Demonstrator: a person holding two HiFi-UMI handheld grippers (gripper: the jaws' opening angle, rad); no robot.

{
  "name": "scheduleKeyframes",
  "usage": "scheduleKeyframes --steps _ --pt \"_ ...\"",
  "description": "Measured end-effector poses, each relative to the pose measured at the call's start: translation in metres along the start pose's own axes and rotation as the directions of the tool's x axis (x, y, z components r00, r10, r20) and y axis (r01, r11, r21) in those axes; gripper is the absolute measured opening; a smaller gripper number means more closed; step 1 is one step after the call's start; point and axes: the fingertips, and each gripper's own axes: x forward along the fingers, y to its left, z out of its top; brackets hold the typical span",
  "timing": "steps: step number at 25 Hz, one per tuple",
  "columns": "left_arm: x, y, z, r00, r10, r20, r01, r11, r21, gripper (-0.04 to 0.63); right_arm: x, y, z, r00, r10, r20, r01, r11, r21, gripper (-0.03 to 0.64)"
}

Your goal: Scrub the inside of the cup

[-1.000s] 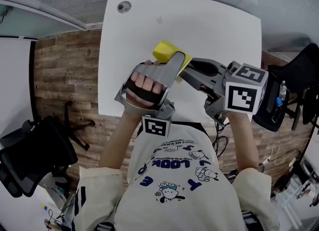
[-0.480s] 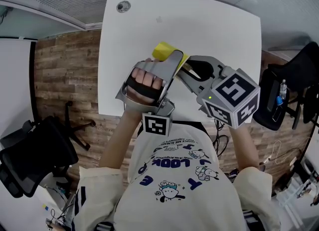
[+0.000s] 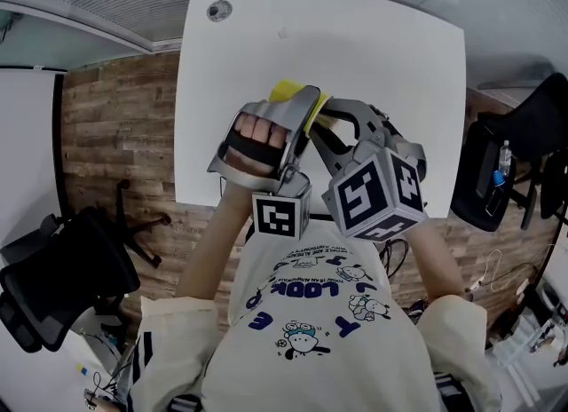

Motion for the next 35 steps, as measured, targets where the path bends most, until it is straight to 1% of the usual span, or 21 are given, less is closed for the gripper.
scheduleKeyframes --steps 4,11,16,20,23,27,30,35 --pt "0.001 -0.006 -0.002 0.999 -0.045 0.0 0.045 0.998 -0.034 0.35 0.004 0.003 -0.003 0.999 -0.019 -0.028 0.016 0.996 -0.088 0.075" --pt "0.001 -0.021 -0.004 0.991 -0.134 0.02 0.135 0.987 -0.088 0.35 0.011 0.013 -0.011 0.998 0.006 -0.058 -0.015 0.985 -0.17 0.075" --pt "-0.001 -0.026 -0.004 0.984 -0.178 0.028 0.18 0.976 -0.121 0.35 0.012 0.017 -0.013 0.998 -0.005 -0.067 -0.013 0.965 -0.261 0.075" --pt "0.0 -0.032 -0.004 0.974 -0.224 0.044 0.228 0.962 -0.152 0.35 0.015 0.019 -0.017 0.997 -0.012 -0.076 -0.015 0.941 -0.339 0.075" --pt "-0.001 -0.037 -0.004 0.962 -0.269 0.055 0.274 0.945 -0.18 0.35 0.017 0.024 -0.021 0.996 -0.023 -0.088 -0.016 0.909 -0.417 0.075" --pt "-0.004 -0.046 -0.005 0.935 -0.348 0.074 0.356 0.906 -0.228 0.35 0.02 0.03 -0.025 0.994 -0.03 -0.1 -0.025 0.861 -0.509 0.075" --pt "-0.005 -0.048 -0.003 0.921 -0.374 0.11 0.39 0.883 -0.262 0.35 0.021 0.033 -0.026 0.994 -0.037 -0.099 -0.026 0.823 -0.567 0.075" --pt "-0.006 -0.049 -0.003 0.898 -0.416 0.147 0.441 0.848 -0.294 0.35 0.021 0.035 -0.026 0.996 -0.041 -0.074 -0.015 0.778 -0.628 0.075"
